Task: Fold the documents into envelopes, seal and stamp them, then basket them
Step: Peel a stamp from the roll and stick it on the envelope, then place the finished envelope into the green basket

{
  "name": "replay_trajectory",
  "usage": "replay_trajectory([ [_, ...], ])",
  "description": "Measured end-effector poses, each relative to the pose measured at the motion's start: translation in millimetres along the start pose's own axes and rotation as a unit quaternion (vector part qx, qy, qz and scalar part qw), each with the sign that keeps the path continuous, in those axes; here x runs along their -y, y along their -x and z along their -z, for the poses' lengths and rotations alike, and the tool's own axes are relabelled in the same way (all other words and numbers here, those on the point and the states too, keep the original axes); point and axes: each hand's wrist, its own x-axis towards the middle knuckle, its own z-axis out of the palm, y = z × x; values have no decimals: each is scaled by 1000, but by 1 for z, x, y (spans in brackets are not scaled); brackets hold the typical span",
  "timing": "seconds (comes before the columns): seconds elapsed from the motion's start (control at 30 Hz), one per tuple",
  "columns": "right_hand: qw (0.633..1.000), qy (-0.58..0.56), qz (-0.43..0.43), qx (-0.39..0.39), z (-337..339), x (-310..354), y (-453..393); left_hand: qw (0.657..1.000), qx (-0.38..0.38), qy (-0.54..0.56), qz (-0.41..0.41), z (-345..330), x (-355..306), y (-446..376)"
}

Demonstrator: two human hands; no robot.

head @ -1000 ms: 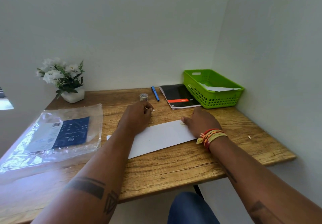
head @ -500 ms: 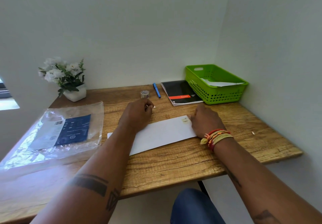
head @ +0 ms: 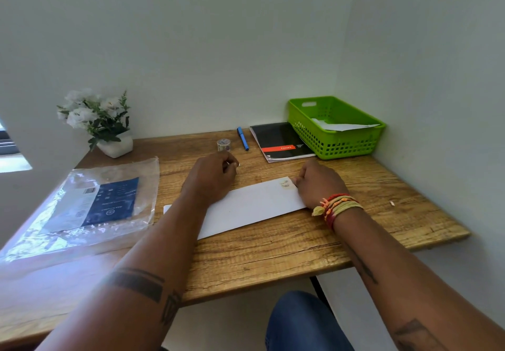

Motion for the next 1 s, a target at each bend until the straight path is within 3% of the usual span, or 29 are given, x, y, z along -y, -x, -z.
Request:
replay_trajectory([
  [0.43, 999, 32, -7, 21, 3, 8, -8, 996, 28, -38, -73, 4, -14, 10],
  [0.6, 999, 47, 2, -19, -1, 6, -7, 976, 174, -129, -15, 13, -34, 8],
  [0.7, 998, 48, 5, -29, -2, 5, -6, 957, 219, -193, -3, 9, -38, 13],
  [0.9, 994, -31, 95, -54, -5, 1, 6, 963, 252, -100, 7, 13, -49, 9],
  [1.0, 975, -203, 90, -10, 5, -8, 7, 964, 248, -97, -20, 21, -60, 5],
])
